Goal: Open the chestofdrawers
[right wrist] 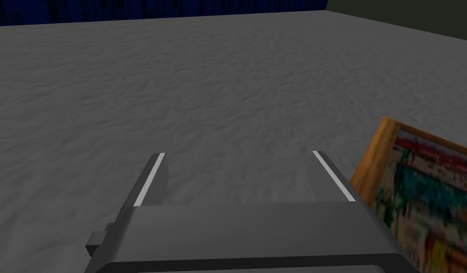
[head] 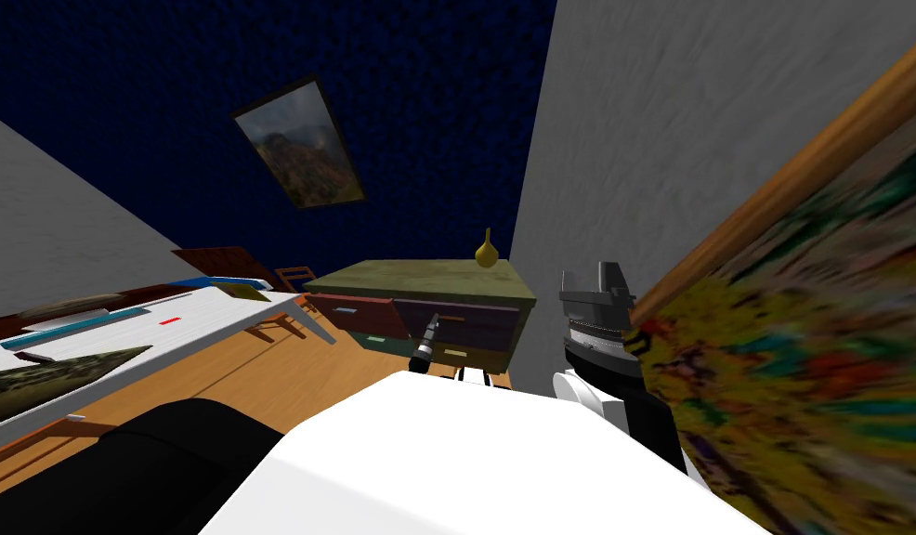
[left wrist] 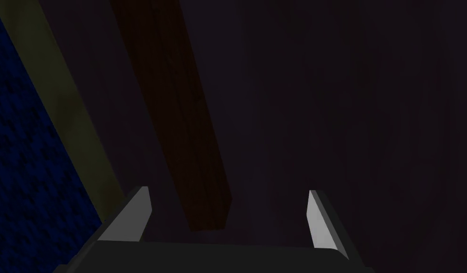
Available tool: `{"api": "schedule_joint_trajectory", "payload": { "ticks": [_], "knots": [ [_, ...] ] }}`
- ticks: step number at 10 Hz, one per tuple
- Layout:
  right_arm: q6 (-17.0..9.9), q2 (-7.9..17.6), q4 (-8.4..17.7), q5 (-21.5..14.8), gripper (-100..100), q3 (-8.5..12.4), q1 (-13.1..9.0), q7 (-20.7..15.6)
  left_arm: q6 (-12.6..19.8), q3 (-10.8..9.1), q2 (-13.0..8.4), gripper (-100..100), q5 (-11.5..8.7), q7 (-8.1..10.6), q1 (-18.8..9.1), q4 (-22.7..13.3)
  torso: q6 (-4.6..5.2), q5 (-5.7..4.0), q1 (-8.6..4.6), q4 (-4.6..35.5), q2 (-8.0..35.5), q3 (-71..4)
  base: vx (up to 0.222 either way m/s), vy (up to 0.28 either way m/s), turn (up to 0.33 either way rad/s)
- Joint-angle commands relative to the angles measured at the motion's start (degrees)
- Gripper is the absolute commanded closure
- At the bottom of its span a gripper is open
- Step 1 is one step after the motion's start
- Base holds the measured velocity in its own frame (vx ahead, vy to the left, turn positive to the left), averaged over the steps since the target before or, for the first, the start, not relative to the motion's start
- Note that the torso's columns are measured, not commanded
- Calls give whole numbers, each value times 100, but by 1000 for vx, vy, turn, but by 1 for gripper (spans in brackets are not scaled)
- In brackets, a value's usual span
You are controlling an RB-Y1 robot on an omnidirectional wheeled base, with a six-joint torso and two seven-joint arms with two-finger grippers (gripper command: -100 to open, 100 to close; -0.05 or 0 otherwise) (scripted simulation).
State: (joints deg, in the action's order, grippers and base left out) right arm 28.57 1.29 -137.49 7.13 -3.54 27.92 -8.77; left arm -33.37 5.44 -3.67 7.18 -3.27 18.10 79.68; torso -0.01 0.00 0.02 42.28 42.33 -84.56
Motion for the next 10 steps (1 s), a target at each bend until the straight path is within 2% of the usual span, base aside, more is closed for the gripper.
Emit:
{"api": "schedule_joint_trajectory", "payload": {
  "ticks": [1, 5, 6, 10],
  "knots": [
    [0, 0, 0, 0, 0, 0, -1, 0, -81, 5, 5, 100, 0, -6, 8, -67, 0, 3, 3, 3, 26, 18, -28, 3, 4],
    [-1, -1, 2, 0, 0, -3, -5, 0, 99, 84, -54, 100, 30, 55, 152, 213, -7, 13, 16, -24, -5, 3, -182, 5, 14],
    [-1, -1, 2, 0, 0, -3, -5, 0, -20, 79, -35, 100, 23, 45, 102, 184, -6, 12, 16, -27, -23, -7, -98, -4, 2],
    [-1, -1, 2, 0, 0, -3, -4, 0, 101, 148, -88, 100, 49, 84, 280, 298, -4, 13, 12, -27, -20, -5, -164, 8, 18]
  ]
}}
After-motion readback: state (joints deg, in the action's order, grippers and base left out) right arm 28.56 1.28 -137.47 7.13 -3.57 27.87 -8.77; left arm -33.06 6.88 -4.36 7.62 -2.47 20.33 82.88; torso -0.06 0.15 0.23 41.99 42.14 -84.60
